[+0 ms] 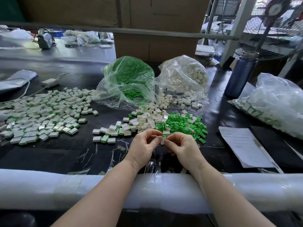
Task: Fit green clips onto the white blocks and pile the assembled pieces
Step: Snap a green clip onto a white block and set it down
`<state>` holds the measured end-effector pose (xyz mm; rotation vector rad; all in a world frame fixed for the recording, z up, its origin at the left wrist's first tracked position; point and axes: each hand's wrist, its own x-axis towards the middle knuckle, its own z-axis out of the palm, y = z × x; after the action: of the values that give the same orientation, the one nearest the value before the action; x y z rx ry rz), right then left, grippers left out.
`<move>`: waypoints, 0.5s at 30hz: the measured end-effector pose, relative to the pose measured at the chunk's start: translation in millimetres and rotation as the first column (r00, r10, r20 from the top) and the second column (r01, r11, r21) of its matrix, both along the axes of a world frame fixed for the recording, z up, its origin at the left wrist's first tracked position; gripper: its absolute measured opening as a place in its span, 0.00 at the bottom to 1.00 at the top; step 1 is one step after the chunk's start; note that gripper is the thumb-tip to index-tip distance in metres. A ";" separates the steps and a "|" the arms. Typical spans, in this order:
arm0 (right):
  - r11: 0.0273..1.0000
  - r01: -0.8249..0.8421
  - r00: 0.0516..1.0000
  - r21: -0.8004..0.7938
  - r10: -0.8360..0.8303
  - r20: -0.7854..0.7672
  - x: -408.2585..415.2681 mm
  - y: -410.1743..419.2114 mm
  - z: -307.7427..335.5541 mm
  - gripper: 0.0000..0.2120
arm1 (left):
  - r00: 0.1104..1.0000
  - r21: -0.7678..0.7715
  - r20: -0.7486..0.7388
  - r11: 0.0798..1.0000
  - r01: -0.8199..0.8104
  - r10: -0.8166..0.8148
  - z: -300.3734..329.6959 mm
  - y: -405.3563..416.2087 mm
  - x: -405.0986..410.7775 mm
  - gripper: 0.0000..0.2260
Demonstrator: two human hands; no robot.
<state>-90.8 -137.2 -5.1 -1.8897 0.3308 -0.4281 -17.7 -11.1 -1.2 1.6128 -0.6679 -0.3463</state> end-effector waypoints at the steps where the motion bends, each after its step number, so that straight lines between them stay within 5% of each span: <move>1: 0.999 0.008 1.000 -0.040 -0.008 -0.006 0.3 0.1 -0.7 0.09 | 1.000 -0.001 0.018 1.000 -0.016 0.016 -0.4 0.2 0.8 0.04; 10: 0.927 0.070 0.997 -0.368 -0.070 0.015 -1.7 4.1 -0.4 0.03 | 0.985 0.037 0.113 0.990 -0.138 0.133 -2.3 0.5 3.2 0.09; 15: 0.909 0.063 0.998 -0.412 -0.068 0.003 -2.5 5.1 0.6 0.03 | 0.985 0.067 0.124 0.989 -0.132 0.123 -2.7 0.7 3.4 0.09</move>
<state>-93.3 -132.1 -4.4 -2.2995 0.3308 -0.5664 -14.4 -10.4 -3.9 1.7497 -0.6448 -0.1835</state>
